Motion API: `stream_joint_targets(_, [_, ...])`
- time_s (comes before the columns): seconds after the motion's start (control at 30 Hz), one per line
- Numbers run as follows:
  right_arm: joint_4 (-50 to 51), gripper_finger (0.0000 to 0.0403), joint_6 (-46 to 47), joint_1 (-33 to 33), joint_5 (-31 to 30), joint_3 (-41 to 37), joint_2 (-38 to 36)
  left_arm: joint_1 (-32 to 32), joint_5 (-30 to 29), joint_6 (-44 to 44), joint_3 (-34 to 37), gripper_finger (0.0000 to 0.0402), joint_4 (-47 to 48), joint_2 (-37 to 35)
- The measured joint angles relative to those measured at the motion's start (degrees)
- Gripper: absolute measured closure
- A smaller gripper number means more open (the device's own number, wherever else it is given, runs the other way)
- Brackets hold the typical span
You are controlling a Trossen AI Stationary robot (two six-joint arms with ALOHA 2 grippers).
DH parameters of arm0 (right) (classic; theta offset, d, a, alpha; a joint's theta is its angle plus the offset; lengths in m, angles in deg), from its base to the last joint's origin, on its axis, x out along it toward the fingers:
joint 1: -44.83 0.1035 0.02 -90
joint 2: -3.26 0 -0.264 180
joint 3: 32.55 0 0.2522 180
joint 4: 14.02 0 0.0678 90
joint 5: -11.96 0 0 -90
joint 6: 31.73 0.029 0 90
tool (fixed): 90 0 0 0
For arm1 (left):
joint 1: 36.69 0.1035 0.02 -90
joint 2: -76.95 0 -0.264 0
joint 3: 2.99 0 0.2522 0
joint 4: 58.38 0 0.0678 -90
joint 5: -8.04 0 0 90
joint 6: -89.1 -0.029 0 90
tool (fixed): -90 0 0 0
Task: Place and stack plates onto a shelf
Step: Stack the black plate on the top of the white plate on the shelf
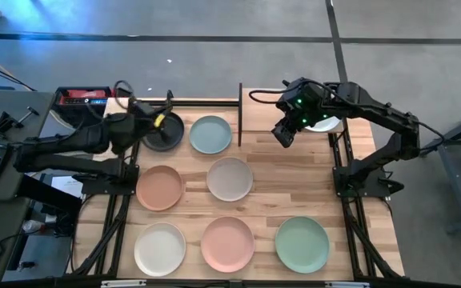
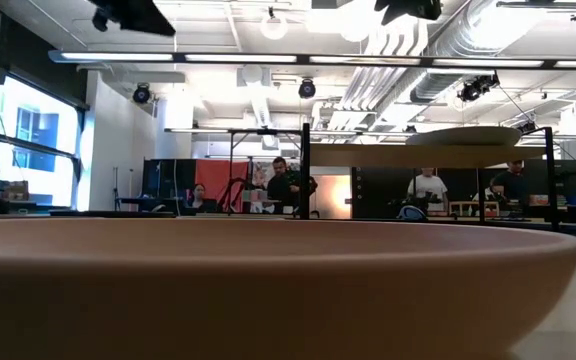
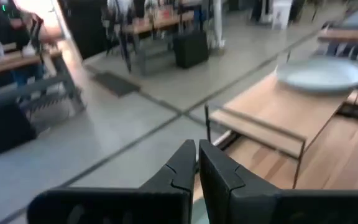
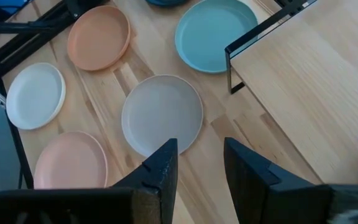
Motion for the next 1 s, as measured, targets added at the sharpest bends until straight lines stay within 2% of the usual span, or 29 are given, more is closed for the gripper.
stream_joint_targets(0.17, [0.0, 0.0295, -0.2, 0.0, 0.0, 0.0, 0.0, 6.7, 7.4, 3.5, -2.2, 0.0365, 6.4, 6.4])
stream_joint_targets(0.47, [0.0, 0.0295, -0.2, 0.0, 0.0, 0.0, 0.0, 17.3, 20.4, 10.8, -3.0, 0.0322, 18.4, 13.5])
stream_joint_targets(0.57, [0.0, 0.0295, -0.2, 0.0, 0.0, 0.0, 0.0, 20.0, 23.0, 12.3, -3.0, 0.0308, 20.6, 16.1])
stream_joint_targets(0.77, [0.0, 0.0295, -0.2, 0.0, 0.0, 0.0, 0.0, 23.4, 28.0, 15.1, -3.0, 0.0301, 25.7, 22.2])
stream_joint_targets(1.0, [0.0, 0.0295, -0.4, 0.0, 0.0, 0.0, 0.0, 24.2, 32.2, 19.2, -3.0, 0.031, 26.5, 28.4])
